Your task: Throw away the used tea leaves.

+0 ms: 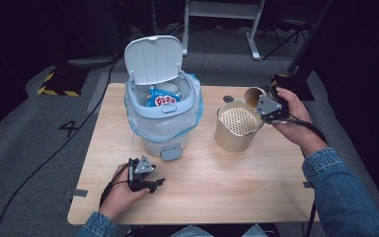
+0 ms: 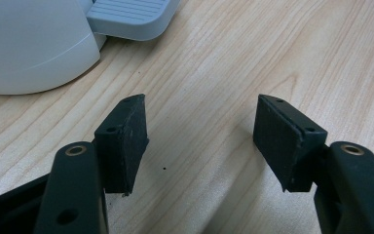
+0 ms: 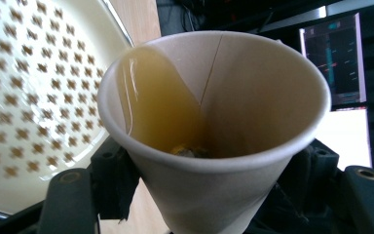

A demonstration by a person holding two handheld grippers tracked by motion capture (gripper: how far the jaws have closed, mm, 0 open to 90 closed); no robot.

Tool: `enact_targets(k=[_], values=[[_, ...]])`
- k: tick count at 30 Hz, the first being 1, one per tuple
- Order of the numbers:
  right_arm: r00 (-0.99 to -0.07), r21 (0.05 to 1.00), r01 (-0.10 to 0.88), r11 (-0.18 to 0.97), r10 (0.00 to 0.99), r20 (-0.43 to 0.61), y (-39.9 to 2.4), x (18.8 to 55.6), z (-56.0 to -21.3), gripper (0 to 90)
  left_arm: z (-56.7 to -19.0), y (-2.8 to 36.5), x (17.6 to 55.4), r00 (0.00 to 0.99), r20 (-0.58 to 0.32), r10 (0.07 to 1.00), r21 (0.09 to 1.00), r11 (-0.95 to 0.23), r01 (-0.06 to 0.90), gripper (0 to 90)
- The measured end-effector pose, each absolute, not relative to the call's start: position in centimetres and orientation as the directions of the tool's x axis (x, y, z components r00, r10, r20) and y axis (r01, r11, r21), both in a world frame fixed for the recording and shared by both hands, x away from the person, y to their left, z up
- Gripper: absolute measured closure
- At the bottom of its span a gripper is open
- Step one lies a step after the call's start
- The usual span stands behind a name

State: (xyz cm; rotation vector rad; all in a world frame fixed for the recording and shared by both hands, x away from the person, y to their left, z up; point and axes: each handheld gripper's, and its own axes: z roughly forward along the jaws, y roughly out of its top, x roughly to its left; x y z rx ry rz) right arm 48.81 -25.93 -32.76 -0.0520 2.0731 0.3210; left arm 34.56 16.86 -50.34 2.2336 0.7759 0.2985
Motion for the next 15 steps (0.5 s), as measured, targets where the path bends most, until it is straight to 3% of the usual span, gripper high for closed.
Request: enact_targets(k=[15], values=[[-0.305,-0.196,-0.211,0.958,-0.255,-0.918,-24.8,48.1,-34.7,32.2,-50.3,16.9,34.6,0.79,-0.021,0.612,0.715,-0.543,0.44,37.4]])
